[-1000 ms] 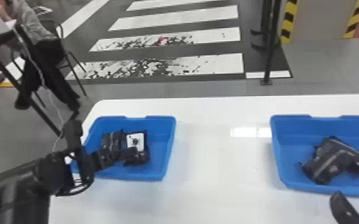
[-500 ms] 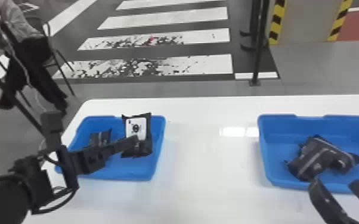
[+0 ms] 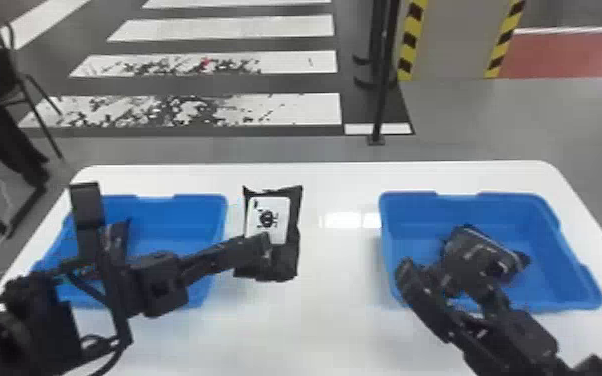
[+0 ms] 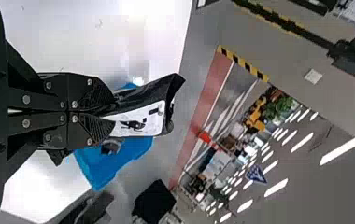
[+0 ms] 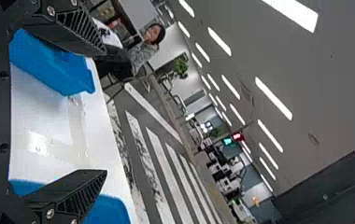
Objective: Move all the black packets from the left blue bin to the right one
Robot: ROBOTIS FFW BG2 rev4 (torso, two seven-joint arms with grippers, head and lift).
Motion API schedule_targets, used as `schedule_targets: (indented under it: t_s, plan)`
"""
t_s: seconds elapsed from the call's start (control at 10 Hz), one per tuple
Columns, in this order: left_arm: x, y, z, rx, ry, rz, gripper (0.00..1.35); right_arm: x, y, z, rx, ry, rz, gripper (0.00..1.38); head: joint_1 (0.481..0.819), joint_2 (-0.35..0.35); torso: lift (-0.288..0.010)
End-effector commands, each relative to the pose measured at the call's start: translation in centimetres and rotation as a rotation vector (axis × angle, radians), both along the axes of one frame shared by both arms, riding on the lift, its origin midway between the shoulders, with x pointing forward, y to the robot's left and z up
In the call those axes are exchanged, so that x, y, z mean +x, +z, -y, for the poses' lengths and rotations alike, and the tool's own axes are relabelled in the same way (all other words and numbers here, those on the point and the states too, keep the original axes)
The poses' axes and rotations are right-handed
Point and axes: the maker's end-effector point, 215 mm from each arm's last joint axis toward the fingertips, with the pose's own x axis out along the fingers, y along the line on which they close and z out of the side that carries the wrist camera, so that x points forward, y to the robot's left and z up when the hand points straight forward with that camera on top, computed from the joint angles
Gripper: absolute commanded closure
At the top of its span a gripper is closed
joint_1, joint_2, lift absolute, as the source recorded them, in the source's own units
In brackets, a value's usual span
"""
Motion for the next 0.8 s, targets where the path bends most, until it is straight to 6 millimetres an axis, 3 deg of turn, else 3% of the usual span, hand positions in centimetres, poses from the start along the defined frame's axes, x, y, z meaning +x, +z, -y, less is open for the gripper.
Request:
schedule_targets:
  t_s: [0.0, 0.3, 0.6, 0.7]
  plan:
    - [-1.2, 0.2, 2.8, -0.041, -0.063, -0.013, 1.21, 0.3, 1.0, -2.8, 0.048, 0.075, 0.006, 0.12, 0.695, 0.06, -0.154]
    - [-3.5, 0.3, 7.3, -0.09, -0.177, -0.052, 1.21, 1.0, 1.7, -4.4, 0.093, 0.118, 0.011, 0.12, 0.695, 0.045, -0.154]
    - [-5.3, -0.1, 10.3, -0.125, -0.258, -0.096, 1.21, 1.3, 3.1, -5.5, 0.137, 0.139, 0.043, 0.13, 0.695, 0.009, -0.154]
    - [-5.6, -0.1, 10.9, -0.134, -0.274, -0.1, 1.21, 1.5, 2.8, -5.5, 0.148, 0.138, 0.039, 0.34, 0.695, -0.002, -0.154]
